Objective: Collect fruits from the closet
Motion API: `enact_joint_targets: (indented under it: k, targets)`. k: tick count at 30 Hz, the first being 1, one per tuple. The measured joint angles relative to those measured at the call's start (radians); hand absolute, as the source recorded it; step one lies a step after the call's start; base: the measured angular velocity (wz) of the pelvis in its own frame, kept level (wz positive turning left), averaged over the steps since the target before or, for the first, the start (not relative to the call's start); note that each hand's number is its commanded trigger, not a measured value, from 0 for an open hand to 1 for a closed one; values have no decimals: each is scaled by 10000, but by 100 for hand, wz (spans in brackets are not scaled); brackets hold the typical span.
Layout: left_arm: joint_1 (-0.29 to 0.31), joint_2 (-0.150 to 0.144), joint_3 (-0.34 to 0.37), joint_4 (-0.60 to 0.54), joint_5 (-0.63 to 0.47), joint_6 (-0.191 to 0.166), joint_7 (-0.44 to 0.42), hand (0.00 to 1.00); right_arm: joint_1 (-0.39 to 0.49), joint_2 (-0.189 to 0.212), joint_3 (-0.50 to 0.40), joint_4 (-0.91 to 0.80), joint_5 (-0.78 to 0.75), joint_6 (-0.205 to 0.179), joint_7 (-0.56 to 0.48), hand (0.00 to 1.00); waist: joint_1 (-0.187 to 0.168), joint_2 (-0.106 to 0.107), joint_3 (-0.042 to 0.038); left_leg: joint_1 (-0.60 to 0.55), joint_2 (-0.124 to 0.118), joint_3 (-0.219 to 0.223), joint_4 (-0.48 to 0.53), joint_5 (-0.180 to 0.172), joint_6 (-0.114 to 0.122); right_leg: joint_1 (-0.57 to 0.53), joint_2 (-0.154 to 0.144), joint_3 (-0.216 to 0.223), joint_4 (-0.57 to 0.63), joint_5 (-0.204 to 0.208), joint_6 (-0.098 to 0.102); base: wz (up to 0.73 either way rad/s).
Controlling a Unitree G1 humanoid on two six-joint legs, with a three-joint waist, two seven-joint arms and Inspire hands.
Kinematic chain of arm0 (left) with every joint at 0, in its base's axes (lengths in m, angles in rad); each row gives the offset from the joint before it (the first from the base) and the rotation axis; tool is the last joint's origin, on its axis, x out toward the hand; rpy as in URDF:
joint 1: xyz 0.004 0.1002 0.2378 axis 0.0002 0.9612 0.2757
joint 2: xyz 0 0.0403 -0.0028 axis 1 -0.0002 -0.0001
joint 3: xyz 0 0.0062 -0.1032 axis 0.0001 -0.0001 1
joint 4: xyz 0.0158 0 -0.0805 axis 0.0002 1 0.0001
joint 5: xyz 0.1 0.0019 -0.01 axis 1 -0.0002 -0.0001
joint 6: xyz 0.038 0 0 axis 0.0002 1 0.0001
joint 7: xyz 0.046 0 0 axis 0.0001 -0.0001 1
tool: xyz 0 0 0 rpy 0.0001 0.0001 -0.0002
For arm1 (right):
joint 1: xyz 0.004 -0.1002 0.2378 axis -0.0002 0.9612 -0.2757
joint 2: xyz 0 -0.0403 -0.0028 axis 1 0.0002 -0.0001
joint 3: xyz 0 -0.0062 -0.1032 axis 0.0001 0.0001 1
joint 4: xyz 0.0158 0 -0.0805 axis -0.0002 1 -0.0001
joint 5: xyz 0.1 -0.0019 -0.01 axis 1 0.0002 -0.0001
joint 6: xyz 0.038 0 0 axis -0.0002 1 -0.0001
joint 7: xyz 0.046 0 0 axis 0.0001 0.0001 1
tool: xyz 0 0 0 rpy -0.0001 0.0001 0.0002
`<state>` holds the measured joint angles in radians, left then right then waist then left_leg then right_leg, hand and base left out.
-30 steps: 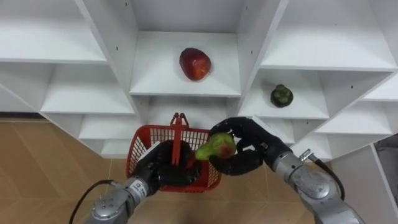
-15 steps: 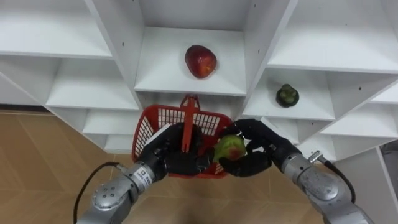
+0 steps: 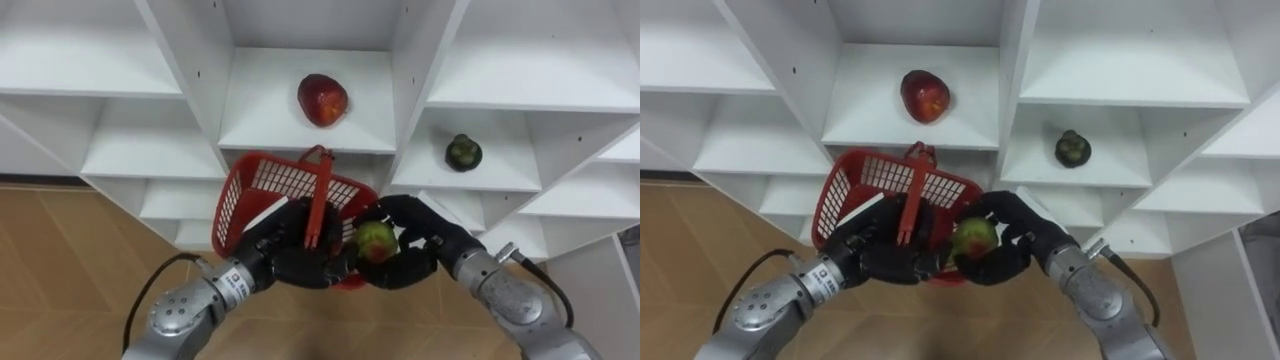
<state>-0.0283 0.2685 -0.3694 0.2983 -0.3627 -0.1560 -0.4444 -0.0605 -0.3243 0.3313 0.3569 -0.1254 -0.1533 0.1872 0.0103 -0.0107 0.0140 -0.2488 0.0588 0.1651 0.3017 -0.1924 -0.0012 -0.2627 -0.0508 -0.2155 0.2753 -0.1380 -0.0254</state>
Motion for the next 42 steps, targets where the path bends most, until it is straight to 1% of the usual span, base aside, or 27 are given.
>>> enact_joint_targets:
  k: [1,8,23,26,28,29,31,34,37,39,42]
  targets:
    - [0,-15,-1,0,-1,31,-3,100,0,31,22,36,-17,0,-58,0,-3,0,0,1,4,-1,7,0,0,11,-4,-18,7,0,0,0]
    - [0,-29,-105,0,-398,70,-3,100,-1,55,60,51,-117,0,-232,0,-8,7,6,0,11,1,37,0,0,31,-28,-87,50,0,0,2]
    - [1,-36,-213,1,-381,225,0,100,3,78,205,165,-459,-6,-336,0,44,15,25,-6,2,22,40,2,4,22,-27,-42,31,-15,16,0]
    - [5,-38,-221,1,-383,241,0,100,3,78,205,165,-470,-6,-368,0,87,-7,39,4,0,25,40,2,4,22,-43,-70,52,-16,17,0]
    - [6,-50,-222,1,-406,244,1,100,7,74,205,160,-481,-6,-390,0,81,-47,64,7,-12,20,39,2,4,19,-68,-103,92,-41,14,0]
    - [10,-57,-221,1,-404,244,2,100,10,76,205,145,-504,-6,-417,0,115,-99,96,16,-29,22,39,2,4,-9,-80,-69,174,-97,20,4]
    - [77,-60,-221,5,-399,244,6,100,35,84,205,130,-582,-6,-433,0,166,-155,120,57,-33,28,12,2,4,1,-82,-49,189,-125,32,0]
    - [367,-69,-209,5,-400,243,28,100,63,132,212,138,-818,-7,-452,0,210,-182,116,153,-32,96,-42,2,4,42,-77,12,190,-125,33,-6]
    - [461,-78,-182,6,-395,242,34,100,77,130,296,139,-825,-7,-456,0,207,-191,112,207,-29,102,-53,2,4,105,-66,12,172,-125,33,0]
    - [610,-93,-75,4,-394,240,34,100,76,137,381,103,-818,-8,-444,0,220,-204,102,357,-29,163,-124,3,2,218,-65,26,146,-133,38,-4]
    - [652,-118,160,5,-361,240,33,100,82,136,380,-130,-820,-10,-424,0,227,-227,94,348,-19,177,-126,3,2,222,-62,-11,137,-131,35,1]
